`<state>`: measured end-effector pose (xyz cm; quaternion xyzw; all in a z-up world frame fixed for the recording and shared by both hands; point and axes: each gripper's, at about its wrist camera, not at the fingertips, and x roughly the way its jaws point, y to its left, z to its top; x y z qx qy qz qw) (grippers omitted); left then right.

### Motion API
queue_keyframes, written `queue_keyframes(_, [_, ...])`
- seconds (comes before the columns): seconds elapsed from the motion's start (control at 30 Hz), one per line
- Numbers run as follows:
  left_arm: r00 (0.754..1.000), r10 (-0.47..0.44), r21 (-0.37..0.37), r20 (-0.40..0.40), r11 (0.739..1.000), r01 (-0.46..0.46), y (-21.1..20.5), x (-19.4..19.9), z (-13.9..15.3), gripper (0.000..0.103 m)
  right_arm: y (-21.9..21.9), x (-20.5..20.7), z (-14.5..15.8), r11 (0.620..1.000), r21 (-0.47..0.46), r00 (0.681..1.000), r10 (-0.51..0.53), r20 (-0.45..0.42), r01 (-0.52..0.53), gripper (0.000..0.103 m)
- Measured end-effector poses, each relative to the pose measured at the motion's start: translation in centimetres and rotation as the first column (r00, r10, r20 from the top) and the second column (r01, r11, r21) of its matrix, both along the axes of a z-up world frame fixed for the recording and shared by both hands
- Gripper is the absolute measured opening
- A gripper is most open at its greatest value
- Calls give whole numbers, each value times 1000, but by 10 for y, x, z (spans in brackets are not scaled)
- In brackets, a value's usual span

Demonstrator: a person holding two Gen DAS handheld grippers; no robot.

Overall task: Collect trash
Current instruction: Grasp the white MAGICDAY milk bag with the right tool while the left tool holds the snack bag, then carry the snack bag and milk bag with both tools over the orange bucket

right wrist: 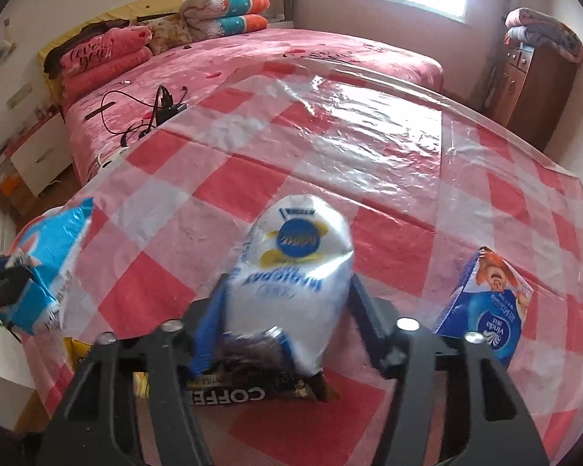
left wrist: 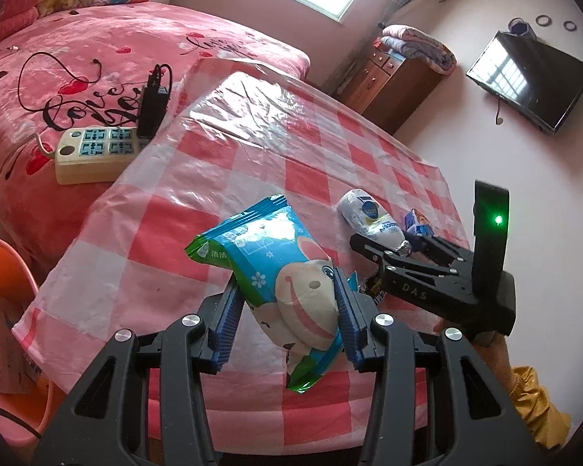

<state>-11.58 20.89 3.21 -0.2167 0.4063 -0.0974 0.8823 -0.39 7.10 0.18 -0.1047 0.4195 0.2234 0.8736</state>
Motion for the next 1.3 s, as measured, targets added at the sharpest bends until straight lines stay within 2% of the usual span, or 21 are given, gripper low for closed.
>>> queue_keyframes(0.37, [1000, 16, -5, 27, 1000, -16, 18, -16, 5, 47, -4, -21, 18, 999, 37, 998, -22, 57, 19, 56])
queue_keyframes(0.67, [997, 54, -3, 52, 999, -54, 36, -35, 12, 47, 12, -45, 42, 998, 60, 995, 19, 103, -25, 56])
queue_keyframes(0.87, [992, 111, 2, 61, 994, -112, 61, -53, 15, 47, 42, -61, 59, 991, 82, 989, 97, 115, -107, 56])
queue_keyframes(1.03, [980, 192, 16, 53, 981, -193, 93, -75, 13, 47, 84, -79, 71, 971, 95, 972, 207, 114, -218, 56])
queue_keyframes(1.3, [933, 359, 42, 14, 932, -359, 158, -108, -3, 47, 169, -110, 76, 902, 97, 906, 413, 92, -421, 56])
